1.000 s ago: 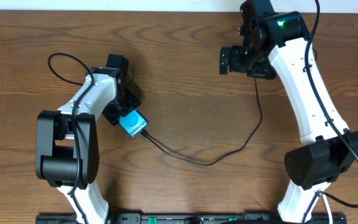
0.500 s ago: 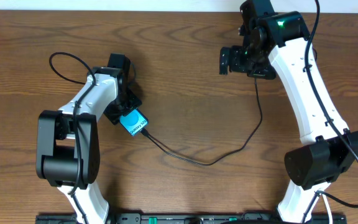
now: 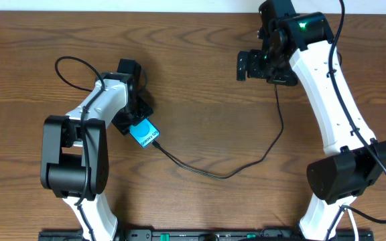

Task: Plug charger to phone and switch on socket

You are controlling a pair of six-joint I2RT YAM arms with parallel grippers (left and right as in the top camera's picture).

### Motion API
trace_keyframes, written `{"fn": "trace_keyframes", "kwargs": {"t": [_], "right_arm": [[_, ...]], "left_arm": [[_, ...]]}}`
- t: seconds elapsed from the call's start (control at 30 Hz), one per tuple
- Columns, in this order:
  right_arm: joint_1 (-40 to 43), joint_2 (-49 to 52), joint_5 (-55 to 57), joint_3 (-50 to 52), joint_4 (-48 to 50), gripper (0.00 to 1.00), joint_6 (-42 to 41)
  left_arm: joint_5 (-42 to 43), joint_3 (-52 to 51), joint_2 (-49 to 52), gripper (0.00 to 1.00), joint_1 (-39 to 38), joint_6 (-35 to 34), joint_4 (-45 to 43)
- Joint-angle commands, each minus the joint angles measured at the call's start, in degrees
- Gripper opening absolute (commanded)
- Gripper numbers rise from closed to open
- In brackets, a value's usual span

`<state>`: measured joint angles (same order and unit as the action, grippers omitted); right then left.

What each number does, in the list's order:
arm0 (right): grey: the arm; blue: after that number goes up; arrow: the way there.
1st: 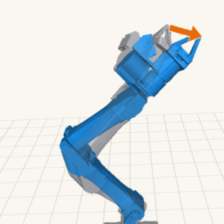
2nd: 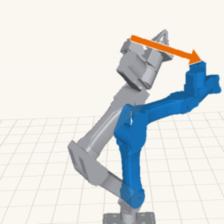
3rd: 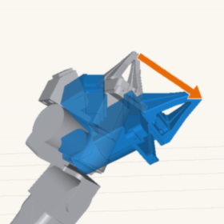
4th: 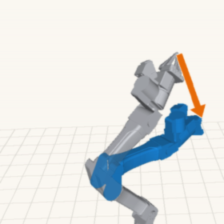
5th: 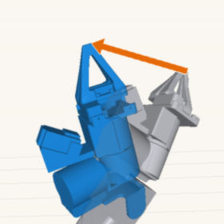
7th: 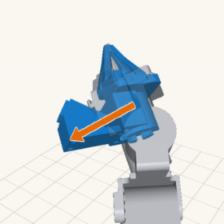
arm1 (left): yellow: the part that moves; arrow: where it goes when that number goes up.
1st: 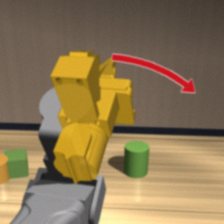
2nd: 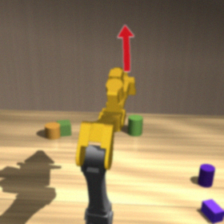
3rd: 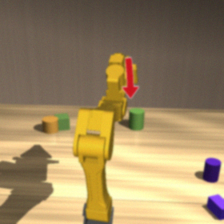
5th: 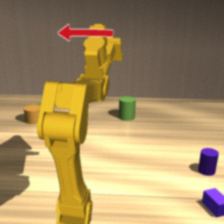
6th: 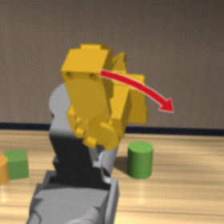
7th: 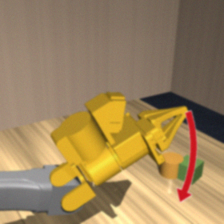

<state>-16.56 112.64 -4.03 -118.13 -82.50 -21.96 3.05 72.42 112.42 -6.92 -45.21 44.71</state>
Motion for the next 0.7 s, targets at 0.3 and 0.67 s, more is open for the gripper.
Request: {"fn": "trace_keyframes", "kwargs": {"t": [0.3, 0.67], "right_arm": [[0.0, -1.3, 0.7, -1.1, -0.1, 0.99, -0.7], [0.0, -1.3, 0.7, -1.1, -0.3, 0.99, -0.7]], "left_arm": [[-0.9, -0.1, 2.6, 0.07, -0.2, -0.8, 0.0], [-0.7, -0.1, 2.6, 0.25, -0.2, -0.8, 0.2]]}}
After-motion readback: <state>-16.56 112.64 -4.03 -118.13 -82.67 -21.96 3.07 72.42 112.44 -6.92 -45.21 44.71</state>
